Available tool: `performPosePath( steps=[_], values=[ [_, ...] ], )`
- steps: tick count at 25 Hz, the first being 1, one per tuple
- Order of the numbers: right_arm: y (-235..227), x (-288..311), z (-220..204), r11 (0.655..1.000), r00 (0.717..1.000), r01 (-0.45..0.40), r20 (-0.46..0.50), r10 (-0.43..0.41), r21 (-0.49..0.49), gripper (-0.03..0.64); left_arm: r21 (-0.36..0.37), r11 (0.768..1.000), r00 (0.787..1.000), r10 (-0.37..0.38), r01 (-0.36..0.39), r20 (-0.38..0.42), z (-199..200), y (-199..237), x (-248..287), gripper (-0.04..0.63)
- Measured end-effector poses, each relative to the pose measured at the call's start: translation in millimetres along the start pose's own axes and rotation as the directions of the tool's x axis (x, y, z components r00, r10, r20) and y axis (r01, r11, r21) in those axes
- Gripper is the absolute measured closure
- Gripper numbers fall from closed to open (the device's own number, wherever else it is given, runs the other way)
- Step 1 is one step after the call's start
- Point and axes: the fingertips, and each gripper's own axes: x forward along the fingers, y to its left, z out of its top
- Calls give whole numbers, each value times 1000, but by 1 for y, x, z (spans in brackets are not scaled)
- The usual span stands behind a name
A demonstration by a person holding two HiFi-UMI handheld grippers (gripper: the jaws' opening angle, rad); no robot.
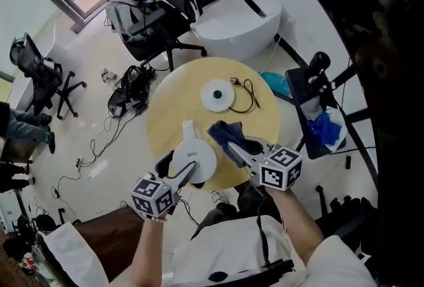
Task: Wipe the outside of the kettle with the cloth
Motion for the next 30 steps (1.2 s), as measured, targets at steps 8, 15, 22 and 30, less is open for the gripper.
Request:
performPosePath(
  steps=[8, 15, 22, 30],
  values=[
    [5, 40, -6, 969, 957, -243, -173, 232, -41, 551, -1, 1000, 1000, 4, -4, -31, 3, -3, -7, 267],
    [10, 54, -18, 923, 894, -378, -288, 343, -76, 551, -13, 1000, 999, 5, -6, -44, 3, -2, -12, 267],
    [-17, 75, -59, 928, 867, -367, -383, 319, -59, 551, -27, 1000, 999, 6, -7, -39, 4, -4, -13, 264],
    [-85, 113, -132, 981, 881, -181, -431, 195, 72, 551, -63, 997, 999, 47, -48, -8, 5, -4, -15, 264]
  ],
)
